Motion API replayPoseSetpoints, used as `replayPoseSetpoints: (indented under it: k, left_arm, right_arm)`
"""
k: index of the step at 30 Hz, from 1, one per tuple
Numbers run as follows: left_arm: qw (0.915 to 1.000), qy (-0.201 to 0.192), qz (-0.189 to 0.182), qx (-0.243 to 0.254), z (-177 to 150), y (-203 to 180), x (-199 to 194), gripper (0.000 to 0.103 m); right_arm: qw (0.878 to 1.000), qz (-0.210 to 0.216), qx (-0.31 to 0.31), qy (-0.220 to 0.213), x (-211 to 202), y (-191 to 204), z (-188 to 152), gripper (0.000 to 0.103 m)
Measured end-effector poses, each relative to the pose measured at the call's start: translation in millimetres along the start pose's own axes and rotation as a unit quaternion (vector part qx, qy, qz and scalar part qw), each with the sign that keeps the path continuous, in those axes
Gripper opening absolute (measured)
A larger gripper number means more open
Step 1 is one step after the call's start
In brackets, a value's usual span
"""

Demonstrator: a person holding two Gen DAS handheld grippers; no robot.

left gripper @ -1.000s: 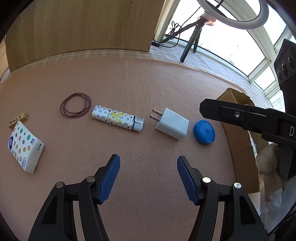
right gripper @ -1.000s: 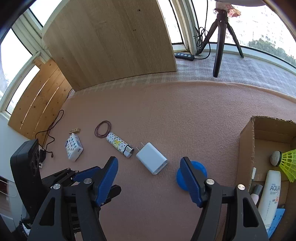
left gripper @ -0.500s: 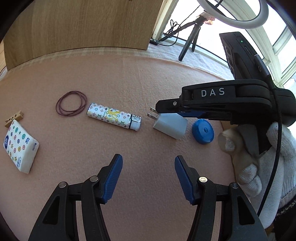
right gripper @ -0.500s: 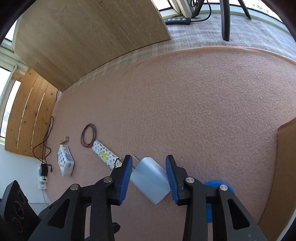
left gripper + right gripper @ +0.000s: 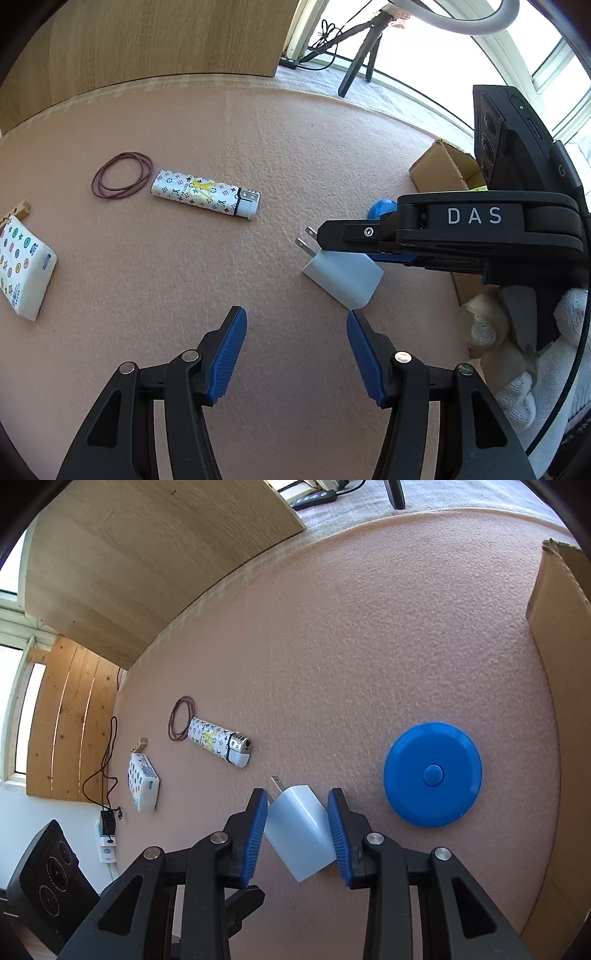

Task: Organize objects
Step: 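Close the right tool on the white charger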

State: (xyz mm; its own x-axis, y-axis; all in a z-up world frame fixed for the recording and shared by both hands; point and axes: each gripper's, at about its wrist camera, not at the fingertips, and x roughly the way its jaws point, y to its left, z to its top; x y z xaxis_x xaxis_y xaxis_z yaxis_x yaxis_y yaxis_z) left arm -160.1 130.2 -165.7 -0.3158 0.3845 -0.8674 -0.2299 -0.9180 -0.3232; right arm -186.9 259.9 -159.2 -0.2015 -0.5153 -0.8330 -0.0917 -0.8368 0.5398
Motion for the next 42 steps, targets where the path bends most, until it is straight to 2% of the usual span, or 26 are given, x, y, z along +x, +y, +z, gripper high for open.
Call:
replayPoseSetpoints:
  k: [14,27,35,42]
  left_arm:
    - [0.9993,0.014,-0.034,0.010,-33,-13,-3,0.060]
    - [0.9977,0.020,-0.061,0.023,-45,-32,-4,0.060]
    - [0.9964,0.012,-0.076,0.033,-35,-32,3,0.060]
    - [0.9948,0.007,-0.081,0.061,-27,-40,8,0.058]
  right_arm:
    - [0.999,0.017,0.024,0.031,1,2,-50,0.031]
    - [0.996,-0.008,-0.069,0.062,-8,5,-60,0.033]
    - [0.994,0.001,-0.088,0.070,-10,5,-64,0.033]
    - [0.992,-0.010,-0.106,0.067,-7,5,-59,0.034]
